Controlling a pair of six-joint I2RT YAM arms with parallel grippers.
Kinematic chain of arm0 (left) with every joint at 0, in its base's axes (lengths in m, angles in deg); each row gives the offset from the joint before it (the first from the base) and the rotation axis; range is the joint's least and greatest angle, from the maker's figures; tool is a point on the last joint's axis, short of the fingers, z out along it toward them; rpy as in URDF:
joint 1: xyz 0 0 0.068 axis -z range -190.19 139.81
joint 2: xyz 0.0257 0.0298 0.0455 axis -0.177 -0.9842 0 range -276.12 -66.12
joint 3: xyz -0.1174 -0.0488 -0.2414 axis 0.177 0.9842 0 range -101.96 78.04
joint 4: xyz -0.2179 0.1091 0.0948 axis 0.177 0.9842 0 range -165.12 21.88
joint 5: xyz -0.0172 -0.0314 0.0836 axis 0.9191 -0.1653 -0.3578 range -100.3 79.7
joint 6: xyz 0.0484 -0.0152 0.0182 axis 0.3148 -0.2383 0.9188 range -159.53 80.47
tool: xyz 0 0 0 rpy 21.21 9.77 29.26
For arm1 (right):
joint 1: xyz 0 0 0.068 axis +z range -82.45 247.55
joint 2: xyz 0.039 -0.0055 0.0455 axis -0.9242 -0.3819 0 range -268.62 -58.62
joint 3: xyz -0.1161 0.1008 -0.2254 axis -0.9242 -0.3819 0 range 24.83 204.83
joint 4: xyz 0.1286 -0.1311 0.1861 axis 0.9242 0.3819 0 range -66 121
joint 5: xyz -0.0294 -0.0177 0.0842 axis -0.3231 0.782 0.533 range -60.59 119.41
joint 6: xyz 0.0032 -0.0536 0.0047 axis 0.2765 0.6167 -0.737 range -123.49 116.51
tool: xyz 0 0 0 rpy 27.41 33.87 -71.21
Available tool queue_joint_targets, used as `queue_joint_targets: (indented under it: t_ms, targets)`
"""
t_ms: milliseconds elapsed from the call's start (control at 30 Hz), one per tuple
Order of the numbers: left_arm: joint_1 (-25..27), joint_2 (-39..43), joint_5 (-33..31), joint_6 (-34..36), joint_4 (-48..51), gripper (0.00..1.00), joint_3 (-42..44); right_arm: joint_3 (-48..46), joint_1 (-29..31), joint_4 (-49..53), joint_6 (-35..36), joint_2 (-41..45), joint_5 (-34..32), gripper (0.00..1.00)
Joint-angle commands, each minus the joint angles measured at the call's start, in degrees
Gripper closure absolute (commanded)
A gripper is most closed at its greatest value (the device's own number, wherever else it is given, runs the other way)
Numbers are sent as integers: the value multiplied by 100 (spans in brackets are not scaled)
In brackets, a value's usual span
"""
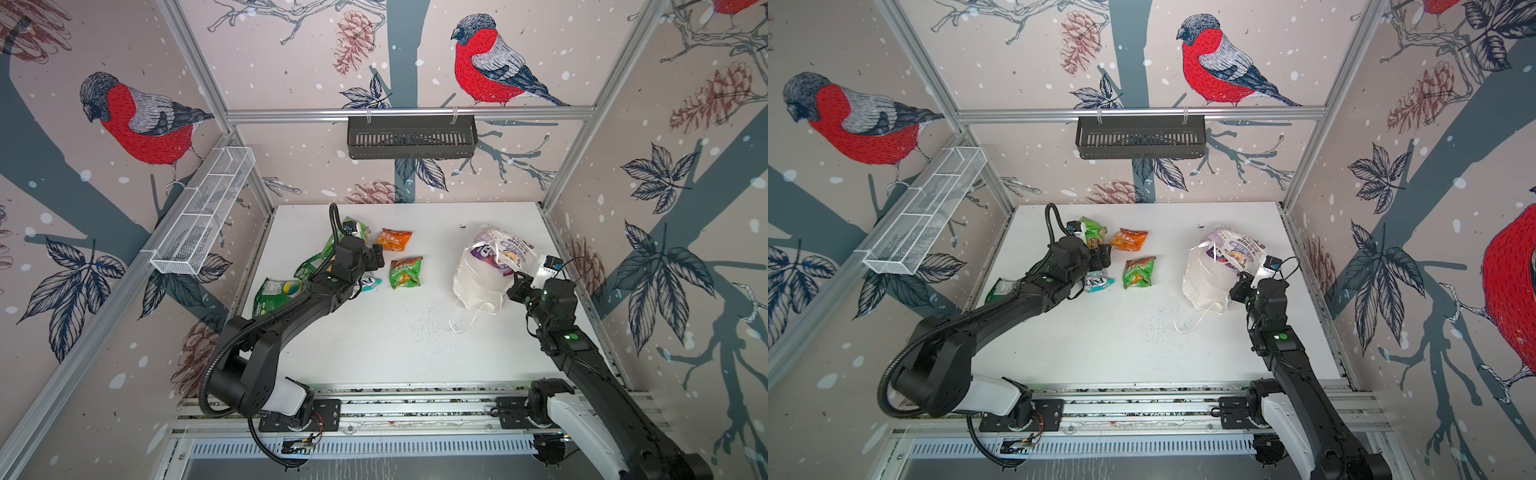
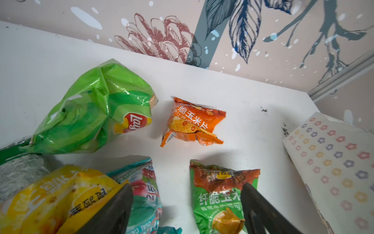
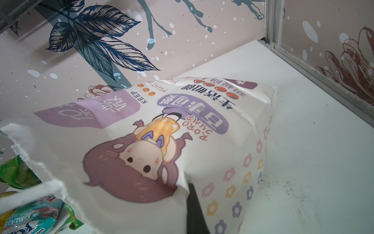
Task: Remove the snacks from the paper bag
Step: 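Carry the orange packet over the other packets and open the left gripper, then move the open left gripper to the bag while the right gripper pulls it nearer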
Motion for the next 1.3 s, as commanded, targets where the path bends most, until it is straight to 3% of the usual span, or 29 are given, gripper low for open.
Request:
queue_joint_targets:
  t_ms: [0,333,567,733,867,1167,1267]
  targets:
    - [239,305,-149,315,-329,12,115,-18,-5,-90,-40,-12,-40,100]
    - [610,935,-292,349,-539,9,604,200,-5,-168,-99,-127,28,100]
    - [918,887,-175,236,-583,8,652,321,17,-306,-117,-358,145,100]
    - [1433,768,-289,398,-469,8,489,404,80,-395,-116,-670,348,100]
    - [1708,749,-532,449,-239,8,443,580,277,-436,-67,-992,523,100]
    - [1758,826,-518,346,-360,8,658,894,1050,-420,304,-1486,150,100]
    - [1780,702,-397,356,-500,7,667,774,1191,-491,632,-1416,337,100]
